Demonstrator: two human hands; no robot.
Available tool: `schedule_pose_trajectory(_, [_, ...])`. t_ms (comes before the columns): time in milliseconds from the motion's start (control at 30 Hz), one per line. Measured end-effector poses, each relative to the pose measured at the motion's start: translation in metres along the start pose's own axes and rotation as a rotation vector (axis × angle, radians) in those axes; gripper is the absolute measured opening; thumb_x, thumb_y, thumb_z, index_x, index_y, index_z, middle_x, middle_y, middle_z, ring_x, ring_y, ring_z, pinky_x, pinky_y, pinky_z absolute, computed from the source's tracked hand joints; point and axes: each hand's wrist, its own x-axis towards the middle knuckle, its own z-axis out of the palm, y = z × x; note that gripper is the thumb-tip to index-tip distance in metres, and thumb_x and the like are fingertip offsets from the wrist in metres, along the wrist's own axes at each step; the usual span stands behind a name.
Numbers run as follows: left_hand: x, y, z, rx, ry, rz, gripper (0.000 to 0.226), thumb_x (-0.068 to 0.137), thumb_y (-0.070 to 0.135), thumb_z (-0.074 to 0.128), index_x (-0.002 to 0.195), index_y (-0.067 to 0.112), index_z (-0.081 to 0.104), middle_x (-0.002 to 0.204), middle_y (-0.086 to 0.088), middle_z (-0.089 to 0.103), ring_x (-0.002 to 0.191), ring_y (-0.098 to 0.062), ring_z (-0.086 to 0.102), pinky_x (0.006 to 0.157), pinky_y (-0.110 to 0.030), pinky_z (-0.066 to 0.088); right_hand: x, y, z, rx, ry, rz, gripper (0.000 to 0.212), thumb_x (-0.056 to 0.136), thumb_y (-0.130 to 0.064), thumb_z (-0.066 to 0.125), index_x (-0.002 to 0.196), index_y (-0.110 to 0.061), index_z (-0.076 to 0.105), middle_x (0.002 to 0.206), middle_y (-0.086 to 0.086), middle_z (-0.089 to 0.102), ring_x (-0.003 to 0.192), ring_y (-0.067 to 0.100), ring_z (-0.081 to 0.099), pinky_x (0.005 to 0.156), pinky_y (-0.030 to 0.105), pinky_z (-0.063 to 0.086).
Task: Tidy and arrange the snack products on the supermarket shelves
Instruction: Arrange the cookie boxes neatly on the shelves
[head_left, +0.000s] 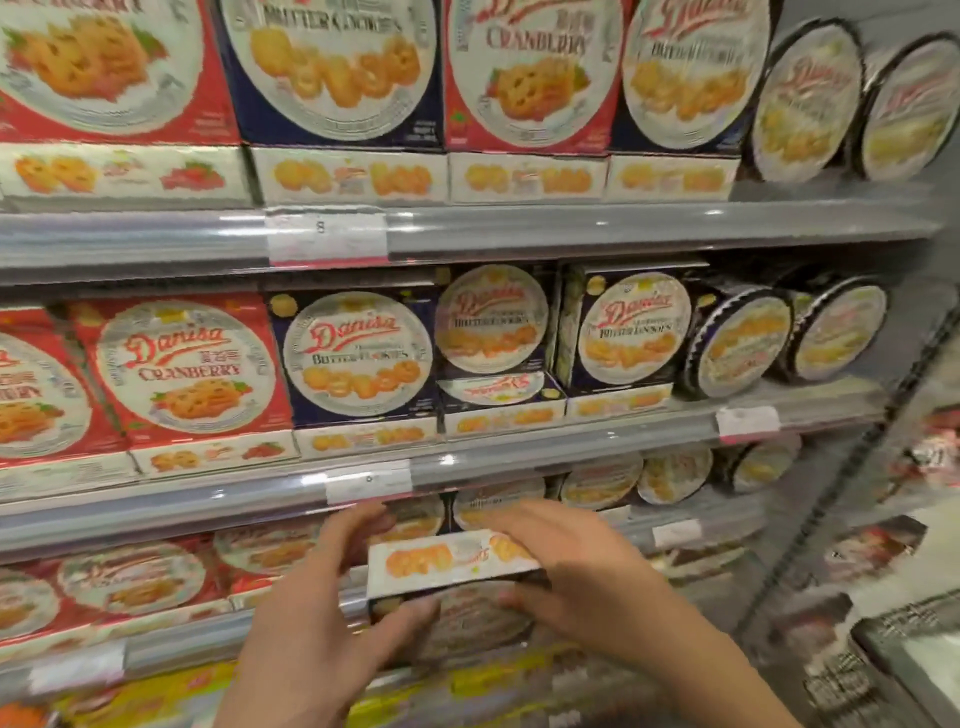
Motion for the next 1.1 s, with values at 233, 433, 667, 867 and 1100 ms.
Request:
schedule_pose_trajectory(233, [0.008,0.016,0.035,-0.199,-0.028,-0.106,0.055,0.062,0.05,0.091,0.108,0.056,0.062,0.099,0.017,0.074,0.094,-0.009,0.069,0.083,-0.029,0.056,-0.03,0.043,-0.02,0.072,0.101,0.107,0.06,0.092,-0.059,0.057,0.145,-0.034,0.045,0.134,-0.023,0.052,0.125,-0.002,0.047,0.105,0.029,0.046])
schedule_pose_trajectory(433, [0.018,0.036,0.047,0.002,0.063,0.026,0.052,0.063,0.068,0.07,0.111,0.053,0.057,0.101,0.027,0.068,0.081,-0.008,0.064,0.069,-0.017,0.051,-0.028,0.045,-0.03,-0.137,0.25,0.039,0.08,0.069,-0.047,0.087,0.137,-0.021,0.053,0.126,-0.009,0.064,0.119,0.009,0.054,0.109,0.03,0.043])
schedule_pose_trajectory(667, [0.028,0.057,0.037,0.133,0.1,0.208,0.049,0.071,0.068,0.066,0.115,0.05,0.056,0.105,0.035,0.06,0.096,0.014,0.056,0.077,-0.005,0.045,-0.019,0.042,-0.047,-0.233,0.297,0.028,0.076,0.066,-0.04,0.091,0.129,-0.02,0.054,0.118,-0.008,0.067,0.106,0.013,0.064,0.085,0.029,0.056])
schedule_pose_trajectory(867, [0.045,0.079,-0.003,0.025,0.125,0.406,0.038,0.091,0.053,0.058,0.127,0.041,0.06,0.125,0.026,0.061,0.119,0.0,0.057,0.095,-0.015,0.043,-0.012,0.024,-0.092,-0.296,0.451,0.091,0.057,0.078,-0.039,0.073,0.128,-0.016,0.059,0.119,-0.005,0.067,0.102,0.013,0.062,0.071,0.03,0.057])
schedule_pose_trajectory(1100, [0.098,0.076,-0.053,0.516,0.433,0.623,0.049,0.093,0.028,0.059,0.137,0.008,0.059,0.154,-0.008,0.045,0.145,-0.032,0.037,0.115,-0.056,0.032,0.009,0.02,-0.13,-0.446,0.562,0.184,0.064,0.073,-0.018,0.084,0.132,-0.01,0.059,0.119,0.002,0.067,0.101,0.023,0.066,0.075,0.043,0.059])
